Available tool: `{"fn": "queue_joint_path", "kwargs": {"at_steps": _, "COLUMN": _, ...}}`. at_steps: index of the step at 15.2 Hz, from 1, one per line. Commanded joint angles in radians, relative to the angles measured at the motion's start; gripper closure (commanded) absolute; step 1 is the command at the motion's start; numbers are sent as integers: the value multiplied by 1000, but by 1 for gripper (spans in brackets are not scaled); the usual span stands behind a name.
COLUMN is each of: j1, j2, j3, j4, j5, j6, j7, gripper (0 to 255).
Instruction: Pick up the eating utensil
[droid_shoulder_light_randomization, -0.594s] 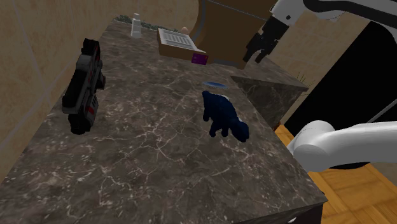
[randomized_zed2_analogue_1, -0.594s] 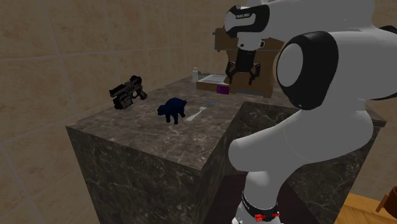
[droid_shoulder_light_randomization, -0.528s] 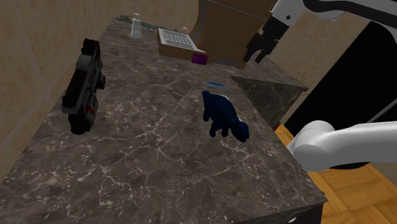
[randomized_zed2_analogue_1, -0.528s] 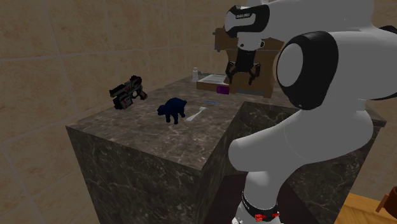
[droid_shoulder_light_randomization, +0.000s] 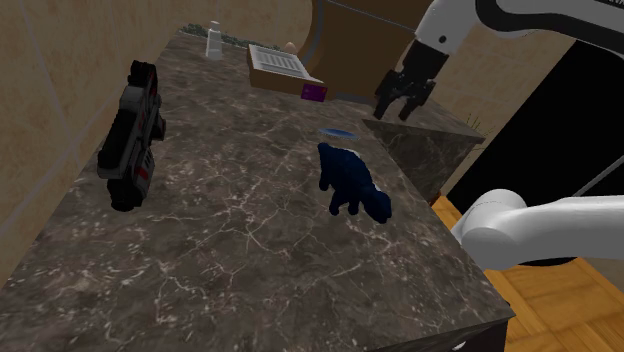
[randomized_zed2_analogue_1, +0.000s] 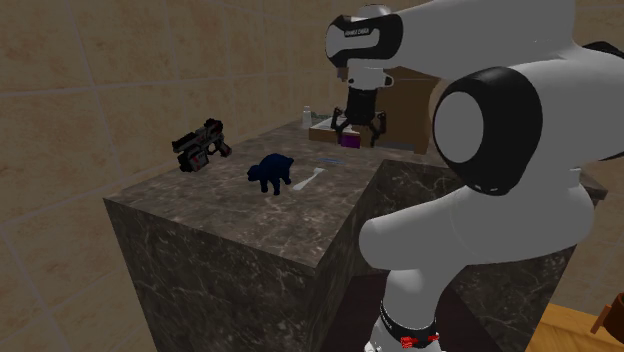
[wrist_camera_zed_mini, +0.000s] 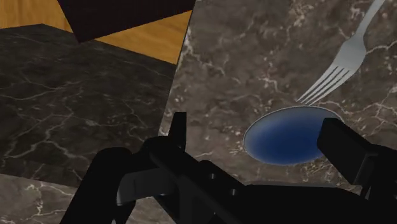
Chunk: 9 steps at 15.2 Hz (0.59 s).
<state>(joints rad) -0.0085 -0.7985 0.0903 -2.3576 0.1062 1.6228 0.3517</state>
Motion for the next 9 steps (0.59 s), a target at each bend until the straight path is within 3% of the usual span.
{"fn": "queue_joint_path", "kwargs": {"at_steps": 1, "j1": 5, "j2": -2, "j3": 44, "j4": -5, "j5": 36, "j6": -25, "j7": 79, "gripper": 0}}
{"fn": "queue_joint_path", "kwargs": {"at_steps": 9, "j1": 27, "j2": 46, "j3": 223, "j4": 14, "j5": 202, "j6": -83, "j7": 382, "gripper": 0}}
